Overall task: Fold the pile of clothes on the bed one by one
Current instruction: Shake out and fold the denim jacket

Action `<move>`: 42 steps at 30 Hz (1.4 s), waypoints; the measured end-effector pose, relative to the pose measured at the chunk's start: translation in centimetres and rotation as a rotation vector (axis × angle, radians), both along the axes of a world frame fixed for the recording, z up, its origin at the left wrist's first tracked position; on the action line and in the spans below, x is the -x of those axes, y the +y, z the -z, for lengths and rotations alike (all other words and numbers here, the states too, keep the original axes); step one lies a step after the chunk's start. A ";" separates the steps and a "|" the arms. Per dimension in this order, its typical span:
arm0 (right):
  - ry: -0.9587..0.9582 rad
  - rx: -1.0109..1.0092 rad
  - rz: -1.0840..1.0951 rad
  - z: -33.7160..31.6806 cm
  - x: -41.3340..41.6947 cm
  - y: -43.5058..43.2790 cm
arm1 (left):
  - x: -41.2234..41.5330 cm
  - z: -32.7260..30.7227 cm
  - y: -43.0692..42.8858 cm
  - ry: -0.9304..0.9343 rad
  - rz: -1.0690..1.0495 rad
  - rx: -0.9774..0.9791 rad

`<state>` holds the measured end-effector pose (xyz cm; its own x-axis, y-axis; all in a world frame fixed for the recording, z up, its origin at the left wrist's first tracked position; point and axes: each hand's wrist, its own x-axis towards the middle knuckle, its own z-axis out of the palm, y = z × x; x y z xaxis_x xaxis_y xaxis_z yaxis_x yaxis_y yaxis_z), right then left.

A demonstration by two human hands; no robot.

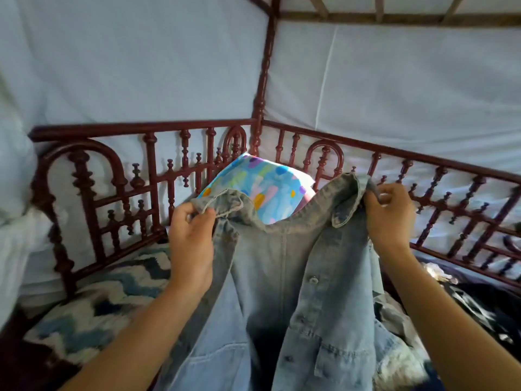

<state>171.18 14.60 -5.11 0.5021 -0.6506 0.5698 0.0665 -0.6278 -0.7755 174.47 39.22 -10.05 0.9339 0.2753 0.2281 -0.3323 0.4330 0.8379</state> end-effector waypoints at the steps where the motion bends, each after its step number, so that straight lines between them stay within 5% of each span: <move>1: 0.041 -0.007 -0.018 0.7 -1.7 0.5 | -1.4 0.4 0.6 0.008 0.009 0.003; 7: 0.166 -0.359 -0.208 2.1 -15.8 5.6 | -15.8 0.3 2.7 0.049 0.055 -0.065; 11: 0.332 -0.386 -0.368 8.4 -21.6 9.4 | -24.5 6.5 5.4 0.259 0.501 -0.459; 13: 0.513 -0.285 -0.382 14.6 -20.9 11.4 | -24.8 12.5 7.6 0.440 0.701 -0.445; 15: 0.790 -0.216 -0.409 22.1 -18.3 13.5 | -23.3 19.7 10.3 0.604 0.636 -0.569; 19: 1.237 -0.433 -0.352 33.8 -9.7 18.7 | -17.0 31.9 15.3 0.916 0.550 -0.939; 23: 1.485 -0.221 -0.435 39.3 -2.2 21.4 | -11.6 34.3 15.4 0.835 0.477 -1.214; 30: 1.448 0.089 -0.007 39.4 0.6 16.8 | -7.5 33.3 15.1 1.068 0.390 -1.665; 34: 1.483 0.135 0.194 38.8 2.5 10.9 | -4.9 33.1 13.9 0.960 0.407 -1.895; 37: 1.494 0.009 0.270 38.3 3.6 7.1 | -2.8 33.3 12.1 0.794 0.483 -1.938; 42: 1.541 -0.182 0.223 37.7 4.7 3.5 | -0.7 33.9 8.9 0.768 0.603 -1.904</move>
